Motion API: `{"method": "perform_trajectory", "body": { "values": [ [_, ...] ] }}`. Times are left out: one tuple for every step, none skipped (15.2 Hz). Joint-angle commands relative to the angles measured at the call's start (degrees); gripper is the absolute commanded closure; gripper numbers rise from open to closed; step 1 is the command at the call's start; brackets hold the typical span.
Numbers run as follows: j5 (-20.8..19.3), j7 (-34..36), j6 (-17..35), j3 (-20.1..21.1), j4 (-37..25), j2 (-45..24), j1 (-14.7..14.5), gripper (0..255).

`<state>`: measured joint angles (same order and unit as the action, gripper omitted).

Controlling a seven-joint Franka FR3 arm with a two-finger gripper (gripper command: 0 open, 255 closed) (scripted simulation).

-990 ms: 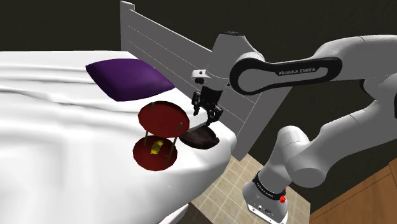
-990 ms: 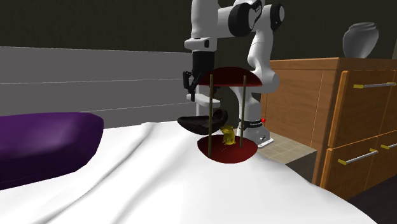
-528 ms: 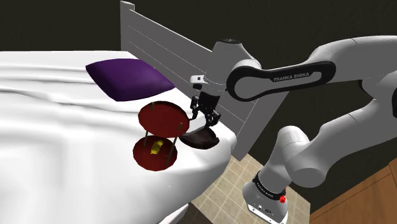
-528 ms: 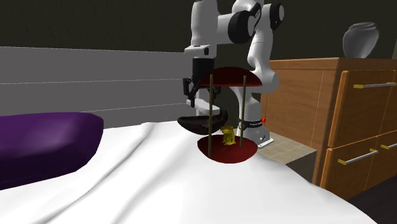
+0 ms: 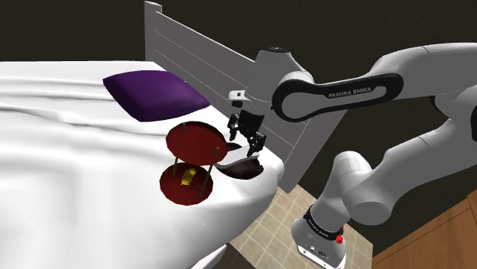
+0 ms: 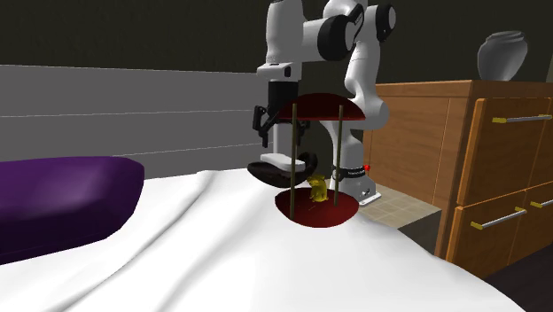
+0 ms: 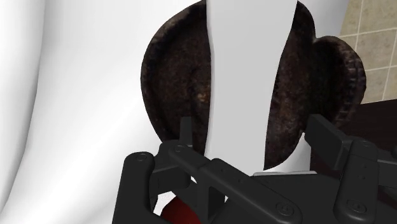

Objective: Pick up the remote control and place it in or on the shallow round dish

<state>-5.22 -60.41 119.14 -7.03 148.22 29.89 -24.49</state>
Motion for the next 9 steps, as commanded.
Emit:
{"method": "perform_trajectory", "body": {
  "values": [
    [0.00, 0.00, 0.00, 0.00, 0.00, 0.00, 0.00, 0],
    [0.00, 0.00, 0.00, 0.00, 0.00, 0.00, 0.00, 0],
    [0.10, -0.01, -2.18, 0.15, -1.42, 0.75, -0.04, 0],
    [0.19, -0.01, -4.30, 0.29, -2.91, 1.39, -0.08, 0],
    [0.29, -0.03, -6.40, 0.43, -4.46, 1.93, -0.12, 0],
    [0.37, -0.04, -8.02, 0.54, -5.73, 2.28, -0.16, 0],
    [0.37, -0.04, -8.02, 0.54, -5.73, 2.28, -0.16, 0],
    [0.37, -0.04, -8.02, 0.54, -5.73, 2.29, -0.16, 0],
    [0.37, -0.04, -8.02, 0.54, -5.73, 2.29, -0.15, 0]
  ]
}}
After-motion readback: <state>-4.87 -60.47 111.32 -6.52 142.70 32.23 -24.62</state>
